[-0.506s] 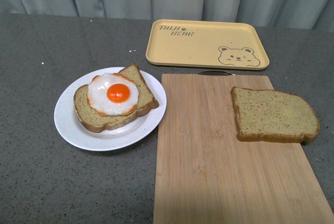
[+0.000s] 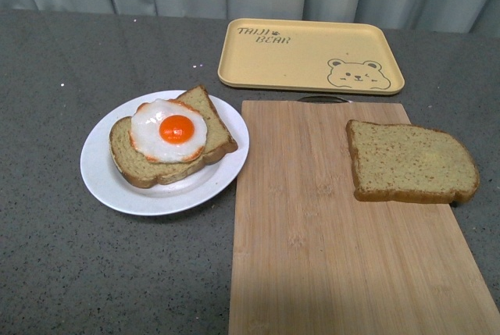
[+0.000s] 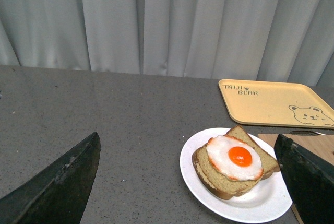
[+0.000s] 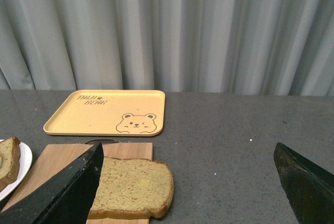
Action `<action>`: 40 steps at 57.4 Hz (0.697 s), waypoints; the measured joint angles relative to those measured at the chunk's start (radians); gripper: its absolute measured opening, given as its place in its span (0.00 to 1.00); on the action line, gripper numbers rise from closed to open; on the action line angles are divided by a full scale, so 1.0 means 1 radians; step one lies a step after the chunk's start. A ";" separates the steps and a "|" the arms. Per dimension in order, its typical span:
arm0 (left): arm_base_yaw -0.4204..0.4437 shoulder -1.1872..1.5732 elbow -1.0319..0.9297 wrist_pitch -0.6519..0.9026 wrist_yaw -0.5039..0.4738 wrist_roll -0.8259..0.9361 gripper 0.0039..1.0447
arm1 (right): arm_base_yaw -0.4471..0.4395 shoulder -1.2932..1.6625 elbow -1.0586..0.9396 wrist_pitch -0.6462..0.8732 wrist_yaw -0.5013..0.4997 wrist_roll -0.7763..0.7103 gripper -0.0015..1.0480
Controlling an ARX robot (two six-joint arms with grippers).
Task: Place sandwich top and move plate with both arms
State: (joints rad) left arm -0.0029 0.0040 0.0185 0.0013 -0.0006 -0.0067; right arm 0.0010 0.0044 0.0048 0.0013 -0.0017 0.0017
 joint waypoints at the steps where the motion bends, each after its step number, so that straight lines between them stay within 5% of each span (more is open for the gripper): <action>1: 0.000 0.000 0.000 0.000 0.000 0.000 0.94 | 0.000 0.000 0.000 0.000 0.000 0.000 0.91; 40: 0.000 0.000 0.000 0.000 0.000 0.000 0.94 | 0.000 0.000 0.000 0.000 0.000 0.000 0.91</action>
State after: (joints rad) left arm -0.0029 0.0040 0.0185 0.0013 -0.0006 -0.0067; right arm 0.0010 0.0044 0.0048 0.0013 -0.0017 0.0021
